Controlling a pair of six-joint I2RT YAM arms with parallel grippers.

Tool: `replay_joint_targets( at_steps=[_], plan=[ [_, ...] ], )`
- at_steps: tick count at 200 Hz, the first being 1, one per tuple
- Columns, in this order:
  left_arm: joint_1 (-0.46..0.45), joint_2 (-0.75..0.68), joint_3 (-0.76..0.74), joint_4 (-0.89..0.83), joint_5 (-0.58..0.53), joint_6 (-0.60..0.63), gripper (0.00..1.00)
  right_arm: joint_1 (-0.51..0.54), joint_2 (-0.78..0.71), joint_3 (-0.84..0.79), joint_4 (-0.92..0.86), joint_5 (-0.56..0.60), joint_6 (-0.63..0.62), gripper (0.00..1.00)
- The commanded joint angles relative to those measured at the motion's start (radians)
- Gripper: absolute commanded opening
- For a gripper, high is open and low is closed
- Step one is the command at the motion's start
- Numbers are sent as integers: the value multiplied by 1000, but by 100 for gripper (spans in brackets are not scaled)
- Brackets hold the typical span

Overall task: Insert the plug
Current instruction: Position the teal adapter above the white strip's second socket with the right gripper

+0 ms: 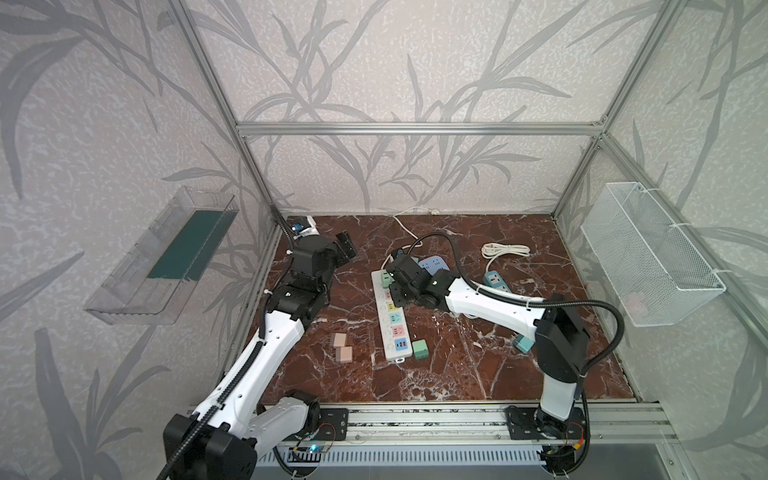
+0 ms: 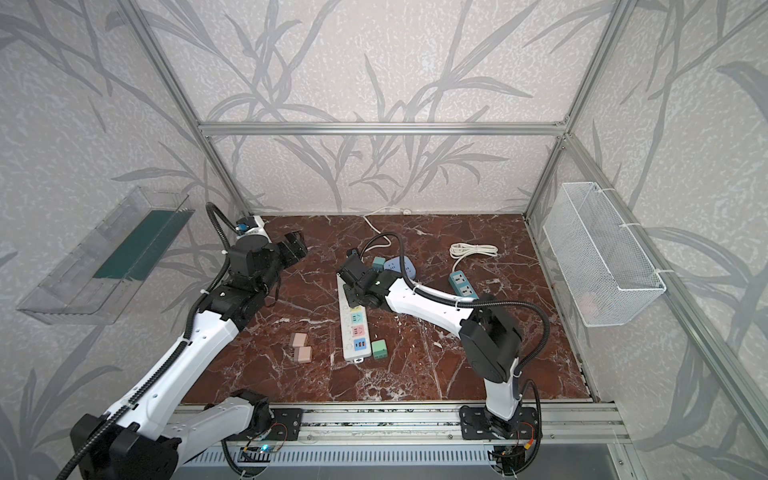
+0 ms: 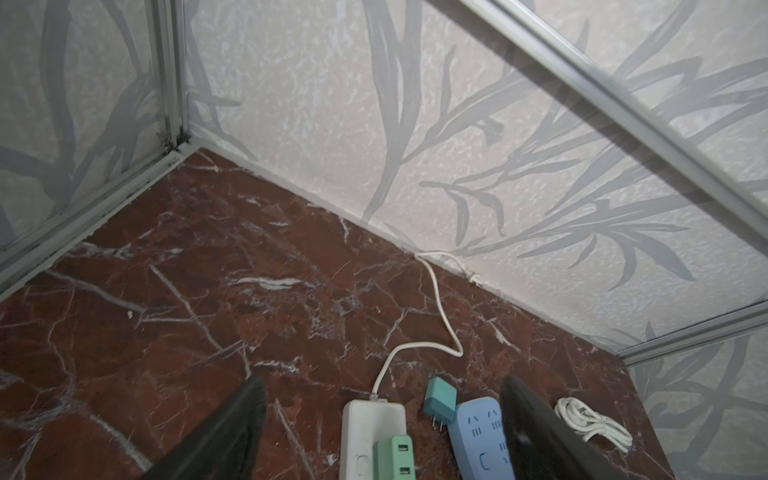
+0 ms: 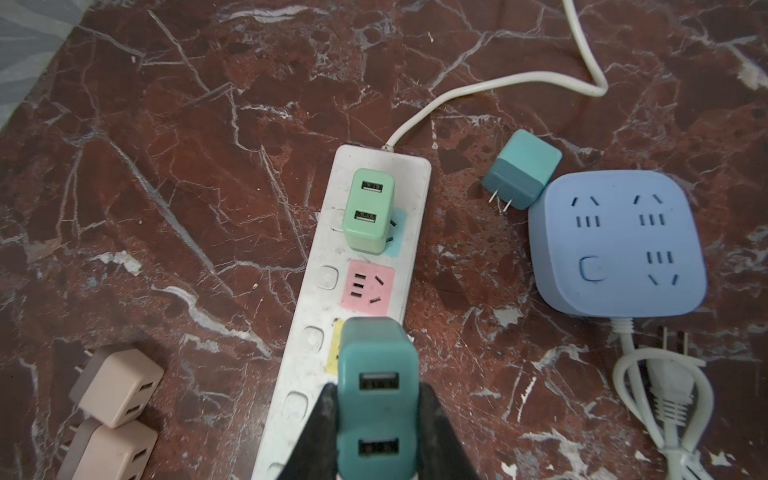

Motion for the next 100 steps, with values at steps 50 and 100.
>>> replay_joint_targets(
  at_steps=[50, 100],
  plan=[
    [17, -90, -42, 72, 170, -98, 86, -3, 113, 134, -91, -6, 82, 0],
    [42, -88, -49, 83, 200, -131, 86, -3, 186, 208, -118, 21, 117, 0]
  ],
)
